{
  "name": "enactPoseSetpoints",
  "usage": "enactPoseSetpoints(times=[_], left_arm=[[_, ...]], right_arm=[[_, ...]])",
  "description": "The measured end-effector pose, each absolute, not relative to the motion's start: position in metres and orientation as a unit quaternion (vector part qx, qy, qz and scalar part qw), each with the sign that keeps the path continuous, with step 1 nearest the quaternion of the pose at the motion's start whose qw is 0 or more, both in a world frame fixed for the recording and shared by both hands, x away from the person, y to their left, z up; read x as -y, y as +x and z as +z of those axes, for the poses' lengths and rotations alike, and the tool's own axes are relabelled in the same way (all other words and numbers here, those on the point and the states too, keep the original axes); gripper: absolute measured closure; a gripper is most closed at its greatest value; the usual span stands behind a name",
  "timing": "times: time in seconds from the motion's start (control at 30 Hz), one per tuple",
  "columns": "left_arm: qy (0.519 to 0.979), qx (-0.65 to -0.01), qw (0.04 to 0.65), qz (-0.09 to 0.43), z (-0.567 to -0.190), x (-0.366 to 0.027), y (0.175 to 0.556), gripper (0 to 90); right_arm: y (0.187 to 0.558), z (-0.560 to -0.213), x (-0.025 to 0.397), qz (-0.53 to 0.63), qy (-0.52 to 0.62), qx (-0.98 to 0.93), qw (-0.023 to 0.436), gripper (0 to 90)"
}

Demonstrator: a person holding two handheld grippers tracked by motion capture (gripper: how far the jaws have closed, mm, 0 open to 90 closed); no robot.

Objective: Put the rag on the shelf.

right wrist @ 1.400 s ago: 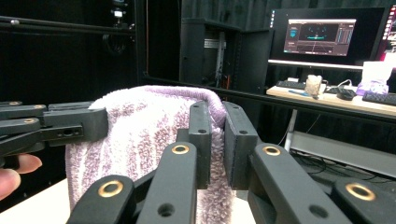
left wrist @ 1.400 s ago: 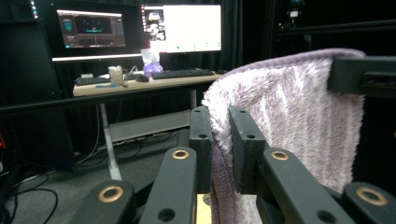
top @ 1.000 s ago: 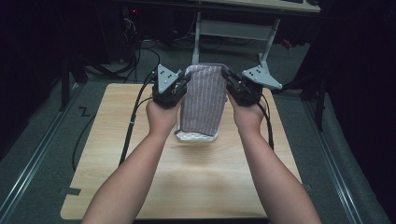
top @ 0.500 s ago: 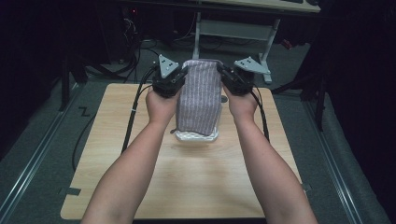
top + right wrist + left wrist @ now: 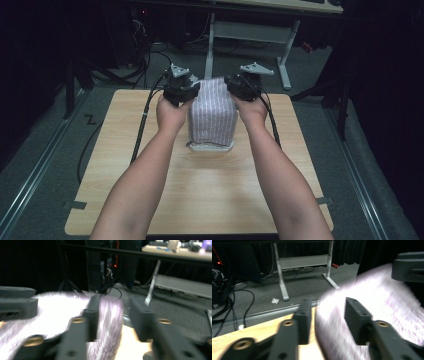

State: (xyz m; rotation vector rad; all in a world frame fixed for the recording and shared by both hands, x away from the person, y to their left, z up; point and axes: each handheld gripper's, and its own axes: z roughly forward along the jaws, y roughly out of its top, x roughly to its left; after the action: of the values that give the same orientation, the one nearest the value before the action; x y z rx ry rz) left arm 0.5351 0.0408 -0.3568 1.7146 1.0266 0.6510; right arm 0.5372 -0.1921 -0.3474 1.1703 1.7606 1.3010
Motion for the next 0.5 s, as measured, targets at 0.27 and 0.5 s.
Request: enactPoseSetpoints(times=[0.27,0.5], left_arm=[[0.709,-0.401,0.518,0.261,-0.354,-0.037,0.526,50.5],[0.712,-0.397,0.515,0.264,-0.353,-0.035,0.520,52.1]], right_arm=[[0.527,-0.345,0.196,0.491,0.427,-0.681,0.336,52.0],[0.510,-0.346,0.197,0.488,0.418,-0.692,0.329,51.6]])
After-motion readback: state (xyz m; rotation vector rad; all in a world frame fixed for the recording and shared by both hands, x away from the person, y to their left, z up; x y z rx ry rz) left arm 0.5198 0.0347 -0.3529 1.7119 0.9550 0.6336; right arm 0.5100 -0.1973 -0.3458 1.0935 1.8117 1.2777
